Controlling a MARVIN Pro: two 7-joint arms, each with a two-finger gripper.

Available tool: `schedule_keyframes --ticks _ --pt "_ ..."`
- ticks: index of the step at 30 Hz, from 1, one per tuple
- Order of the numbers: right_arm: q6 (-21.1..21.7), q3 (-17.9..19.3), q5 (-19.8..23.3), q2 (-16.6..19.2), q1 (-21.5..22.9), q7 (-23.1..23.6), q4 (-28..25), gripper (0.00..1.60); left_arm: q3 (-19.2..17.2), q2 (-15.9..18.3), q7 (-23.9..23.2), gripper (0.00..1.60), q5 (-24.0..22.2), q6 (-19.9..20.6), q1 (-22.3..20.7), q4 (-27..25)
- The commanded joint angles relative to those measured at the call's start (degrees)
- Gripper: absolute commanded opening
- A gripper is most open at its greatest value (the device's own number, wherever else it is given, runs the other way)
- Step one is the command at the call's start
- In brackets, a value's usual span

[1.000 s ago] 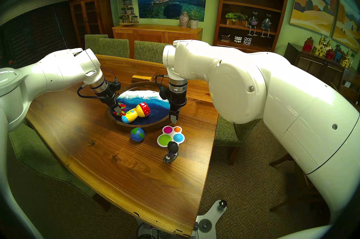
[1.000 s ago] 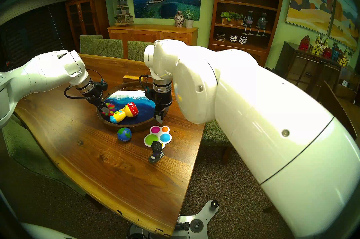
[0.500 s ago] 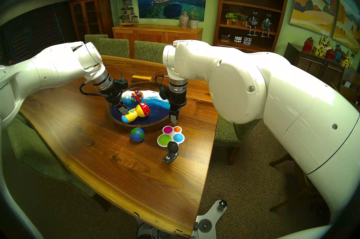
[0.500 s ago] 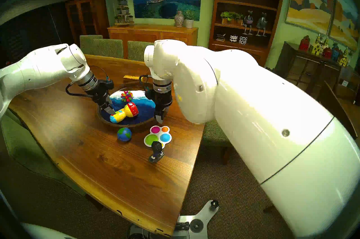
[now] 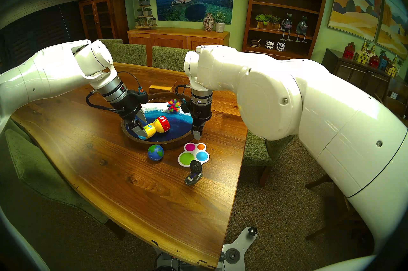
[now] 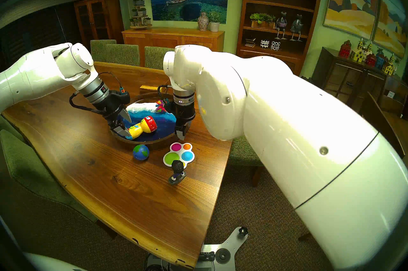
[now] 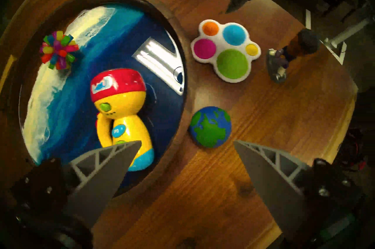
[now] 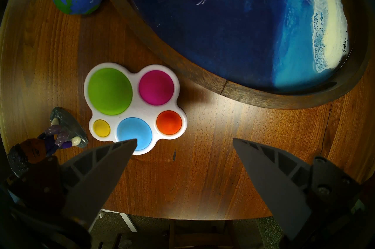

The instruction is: Put toys in center tray

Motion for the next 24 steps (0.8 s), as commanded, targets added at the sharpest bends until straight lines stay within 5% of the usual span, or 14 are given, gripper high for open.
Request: schedule_keyframes --ticks 1,8,14,16,24 --pt "0.0 0.1 0.1 0.1 2.2 0.1 1.2 1.6 0.3 4.3 0.3 1.6 2.2 2.1 -2.7 -8.0" --pt "0.0 0.1 0.0 0.1 2.3 0.2 1.2 1.6 0.4 5.9 3.2 1.6 4.0 5.1 -2.3 -13.3" --pt "0.0 0.2 0.0 0.1 2.3 0.3 1.2 1.6 -0.3 7.6 10.1 1.6 4.5 10.3 -0.8 -19.8" --pt "0.0 0.2 0.0 0.1 2.3 0.3 1.1 1.6 -0.7 6.3 14.0 1.6 3.3 12.0 0.9 -19.4" --pt "0.0 0.3 0.0 0.1 2.3 0.3 1.1 1.6 -1.0 4.2 16.7 1.6 1.0 12.5 3.0 -17.5"
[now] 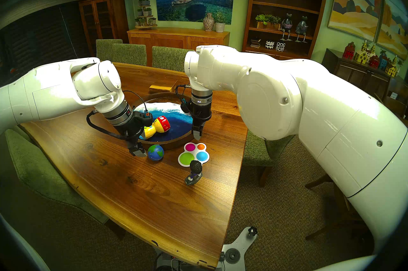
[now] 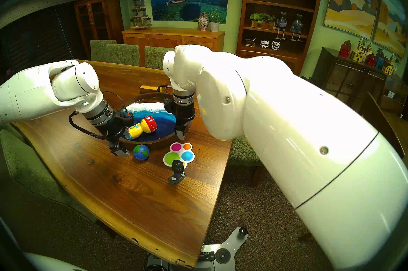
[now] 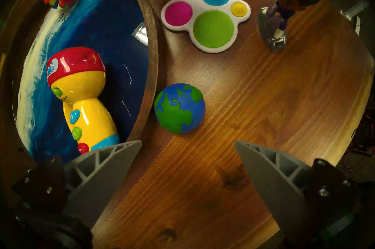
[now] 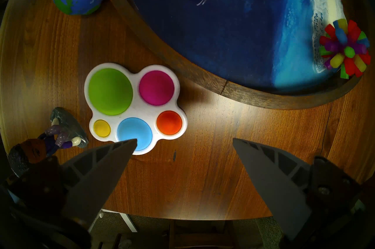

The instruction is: Put toys in center tray

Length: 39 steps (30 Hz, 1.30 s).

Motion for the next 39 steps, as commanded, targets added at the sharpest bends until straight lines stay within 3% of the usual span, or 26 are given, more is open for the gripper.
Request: schedule_keyframes --ticks 1,20,29,31,32,33,34,35,39 --pt "0.0 0.1 0.1 0.1 2.3 0.3 1.1 1.6 -1.8 -2.1 2.1 1.6 -2.2 0.4 0.8 1.7" --pt "0.0 0.2 0.0 0.1 2.3 0.3 1.1 1.6 -1.5 -7.5 6.3 1.6 -4.1 -0.8 4.5 6.8" --pt "0.0 0.2 -0.1 0.1 2.3 0.3 1.1 1.6 -0.4 -7.3 7.5 1.6 -3.4 -0.8 5.1 5.2" --pt "0.0 0.2 -0.1 0.1 2.3 0.3 1.1 1.6 -0.1 -7.0 8.0 1.11 -3.1 -0.8 5.2 4.4" --pt "0.0 0.2 -0.1 0.1 2.3 0.3 1.1 1.6 -0.1 -6.8 8.1 0.69 -3.1 -0.7 5.2 4.1" --pt "0.0 0.2 -0.1 0.1 2.3 0.3 1.1 1.6 0.1 -6.6 8.3 0.56 -3.0 -0.7 5.2 3.8" --pt "0.0 0.3 -0.1 0.1 2.3 0.3 1.1 1.6 0.1 -6.4 8.4 0.56 -2.9 -0.7 5.2 3.6" --pt "0.0 0.3 -0.1 0.1 2.3 0.3 1.1 1.6 0.2 -6.2 8.5 0.0 -2.8 -0.7 5.1 3.3" --pt "0.0 0.3 -0.1 0.1 2.3 0.3 1.1 1.6 -0.1 -5.4 8.6 0.0 -2.7 -0.6 4.7 2.8"
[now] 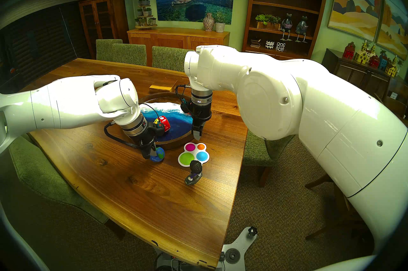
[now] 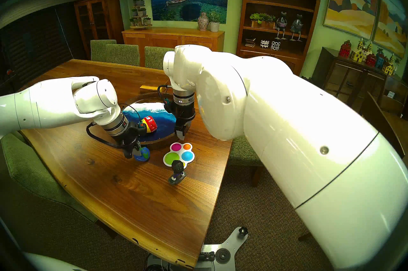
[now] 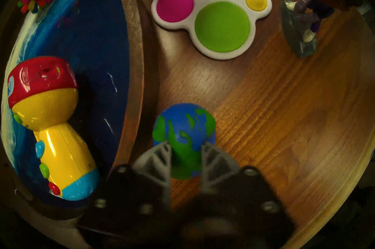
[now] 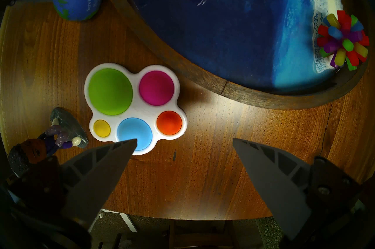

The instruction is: Put toys in center tray

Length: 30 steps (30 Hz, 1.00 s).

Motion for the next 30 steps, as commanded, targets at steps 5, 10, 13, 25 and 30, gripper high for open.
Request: schedule_keyframes --ticks 5,10,13,25,30 --pt "0.0 0.1 0.0 0.1 2.3 0.2 1.2 1.6 -2.4 2.6 -0.9 0.0 -0.4 0.4 -3.6 -1.8" --pt "0.0 0.1 0.0 0.1 2.2 0.1 1.2 1.6 -4.8 3.4 -2.5 0.0 -1.7 0.4 -6.0 -2.0" --pt "0.0 0.1 0.0 0.1 2.2 0.1 1.2 1.6 -5.8 3.5 -3.3 0.0 -2.2 0.9 -6.8 -1.8" --pt "0.0 0.2 -0.1 0.1 2.3 0.2 1.2 1.6 -7.0 -3.7 -1.0 0.0 -4.1 1.8 -3.3 7.7" --pt "0.0 0.2 -0.1 0.1 2.3 0.2 1.1 1.6 -7.5 -5.8 0.6 0.0 -5.0 1.2 -2.0 10.5"
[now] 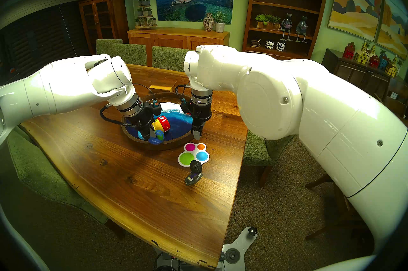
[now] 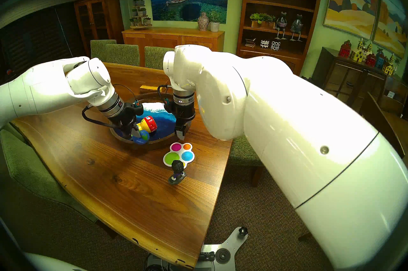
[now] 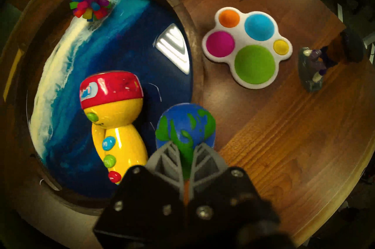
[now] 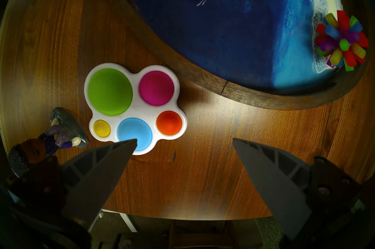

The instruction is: Put toys in center tray

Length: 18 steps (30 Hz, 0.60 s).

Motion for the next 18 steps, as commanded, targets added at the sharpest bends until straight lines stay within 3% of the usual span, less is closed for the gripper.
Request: schedule_keyframes --ticks 1,14,18 --pt "0.0 0.1 0.1 0.1 2.3 0.2 1.1 1.6 -2.5 -4.4 2.5 0.0 -1.6 -1.1 0.7 3.7" --pt "0.0 0.2 0.0 0.1 2.3 0.3 1.1 1.6 -3.4 -4.4 5.9 0.0 -3.1 -4.3 2.5 5.6" --pt "0.0 0.2 0.0 0.1 2.3 0.3 1.1 1.6 -3.2 -4.0 5.9 0.09 -3.3 -5.0 2.8 5.4"
